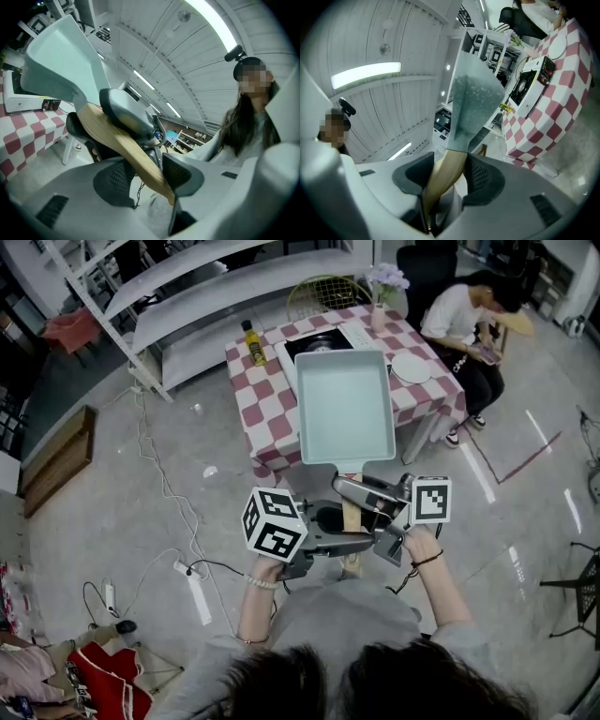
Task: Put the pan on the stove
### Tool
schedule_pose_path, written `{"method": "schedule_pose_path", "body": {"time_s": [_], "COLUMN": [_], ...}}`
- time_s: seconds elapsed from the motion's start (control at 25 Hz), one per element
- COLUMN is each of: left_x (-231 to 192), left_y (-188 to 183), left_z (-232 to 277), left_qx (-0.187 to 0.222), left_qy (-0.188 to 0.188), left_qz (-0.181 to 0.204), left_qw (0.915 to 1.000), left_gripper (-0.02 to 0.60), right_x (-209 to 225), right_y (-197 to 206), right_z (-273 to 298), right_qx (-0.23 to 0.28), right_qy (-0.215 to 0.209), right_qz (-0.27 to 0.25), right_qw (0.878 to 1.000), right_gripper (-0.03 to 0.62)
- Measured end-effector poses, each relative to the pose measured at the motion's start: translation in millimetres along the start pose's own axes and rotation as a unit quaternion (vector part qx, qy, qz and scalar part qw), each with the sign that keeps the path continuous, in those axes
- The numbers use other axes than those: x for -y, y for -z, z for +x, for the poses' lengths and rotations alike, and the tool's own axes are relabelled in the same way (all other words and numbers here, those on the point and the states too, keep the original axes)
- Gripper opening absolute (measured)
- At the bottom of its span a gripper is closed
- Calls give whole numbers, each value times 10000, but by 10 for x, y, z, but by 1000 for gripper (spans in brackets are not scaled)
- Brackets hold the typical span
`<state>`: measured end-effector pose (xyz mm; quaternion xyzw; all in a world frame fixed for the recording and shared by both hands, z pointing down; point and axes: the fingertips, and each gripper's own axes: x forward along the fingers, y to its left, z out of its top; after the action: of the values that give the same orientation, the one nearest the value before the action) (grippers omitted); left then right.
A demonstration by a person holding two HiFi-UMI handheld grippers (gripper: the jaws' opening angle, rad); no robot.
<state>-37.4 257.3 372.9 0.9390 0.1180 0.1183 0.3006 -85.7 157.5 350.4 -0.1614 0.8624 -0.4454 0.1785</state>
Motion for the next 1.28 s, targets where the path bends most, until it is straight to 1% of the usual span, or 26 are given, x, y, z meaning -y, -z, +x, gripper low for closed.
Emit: {"method": "schedule_pose_path", "body": {"time_s": [0.24,0.52,0.76,0.92,1.28], "left_x": [-11,-35,-76,-133,-313], "left_y": [-71,-164,-209,-246,-406], "left_z": [162,330,385,407,417], "left_qx": [87,260,347,357,441], "left_qy": [-82,-291,-381,-442,-537], "left_qz": [-45,-16,-40,-104,-182], "left_qw": [9999,9992,9987,9983,9974], "left_gripper": [187,189,189,189,189], "right_x": [-34,-35,-17,31,149], "right_y": [-77,-158,-200,-246,-432], "right_z": [-118,-243,-275,-286,-243], "right_qx": [-22,-142,-228,-261,-318], "right_qy": [-119,-178,-275,-288,-369], "right_qz": [166,222,238,354,470], "right_qw": [9998,9995,9991,9986,9977], "right_gripper": [202,201,201,201,201]}}
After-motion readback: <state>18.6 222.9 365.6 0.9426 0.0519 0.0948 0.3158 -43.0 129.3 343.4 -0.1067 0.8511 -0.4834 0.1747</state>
